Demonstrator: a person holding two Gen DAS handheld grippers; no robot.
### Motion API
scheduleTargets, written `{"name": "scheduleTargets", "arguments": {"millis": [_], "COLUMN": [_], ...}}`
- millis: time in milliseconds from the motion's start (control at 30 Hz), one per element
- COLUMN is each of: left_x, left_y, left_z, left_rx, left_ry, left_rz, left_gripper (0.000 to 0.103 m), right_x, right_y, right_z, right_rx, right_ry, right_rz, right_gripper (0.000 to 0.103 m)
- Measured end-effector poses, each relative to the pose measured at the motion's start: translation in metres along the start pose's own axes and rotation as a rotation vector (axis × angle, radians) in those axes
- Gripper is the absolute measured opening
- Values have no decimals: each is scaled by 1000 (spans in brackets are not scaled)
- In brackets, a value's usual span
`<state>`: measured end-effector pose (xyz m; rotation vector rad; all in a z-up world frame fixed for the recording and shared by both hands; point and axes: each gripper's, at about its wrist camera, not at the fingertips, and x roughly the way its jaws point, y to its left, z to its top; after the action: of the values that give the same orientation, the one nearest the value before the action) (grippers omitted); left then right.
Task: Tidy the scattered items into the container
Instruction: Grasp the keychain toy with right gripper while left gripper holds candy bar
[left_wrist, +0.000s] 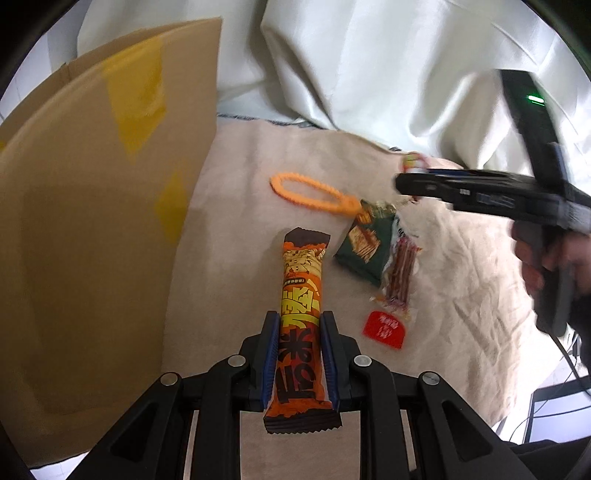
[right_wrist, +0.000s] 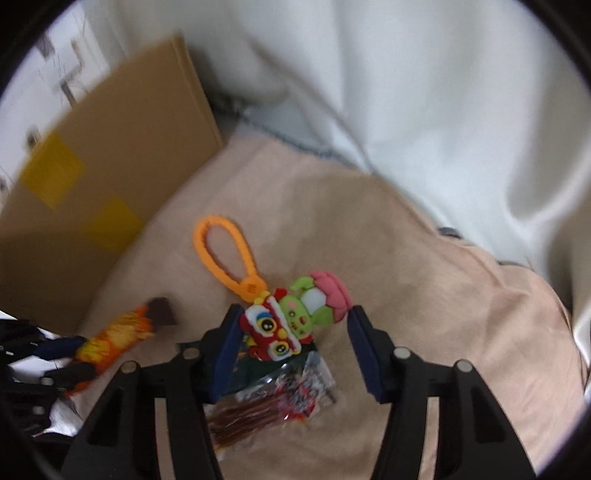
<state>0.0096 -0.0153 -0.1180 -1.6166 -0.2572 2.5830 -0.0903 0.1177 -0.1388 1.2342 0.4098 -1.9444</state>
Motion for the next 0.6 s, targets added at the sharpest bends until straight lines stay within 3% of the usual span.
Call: {"name": "scheduleTargets", "arguments": {"millis": [67, 133, 267, 300, 467, 533, 600], "left_x": [-4, -8, -17, -18, -16, -14, -14], "left_y": [-6, -13, -28, -31, -38, -37, -33], "left_z": [6, 12, 22, 24, 23, 21, 18], "left_rx": [8, 18, 56, 63, 70, 67, 56], "left_ry": [-8, -19, -46, -48, -43, -39, -33], "left_rz": [-11, -20, -42, -49, -49, -35, -37], "left_gripper": [23, 23, 23, 23, 23, 23, 23], "right_x": [-22, -48, -90, -96, -101, -93, -87], "right_y": [-2, -4, -7, -7, -24, -32, -31], "right_z": [-7, -15, -31, -33, -66, -78, -84], "right_rx": [28, 70, 140, 161, 215, 279, 302], "right_ry": [-43, -83, -146, -153, -98, -58, -32], "right_rz": [-6, -7, -89, -103, -71, -47, -45], "right_gripper": [61, 31, 9, 8, 10, 26, 58]}}
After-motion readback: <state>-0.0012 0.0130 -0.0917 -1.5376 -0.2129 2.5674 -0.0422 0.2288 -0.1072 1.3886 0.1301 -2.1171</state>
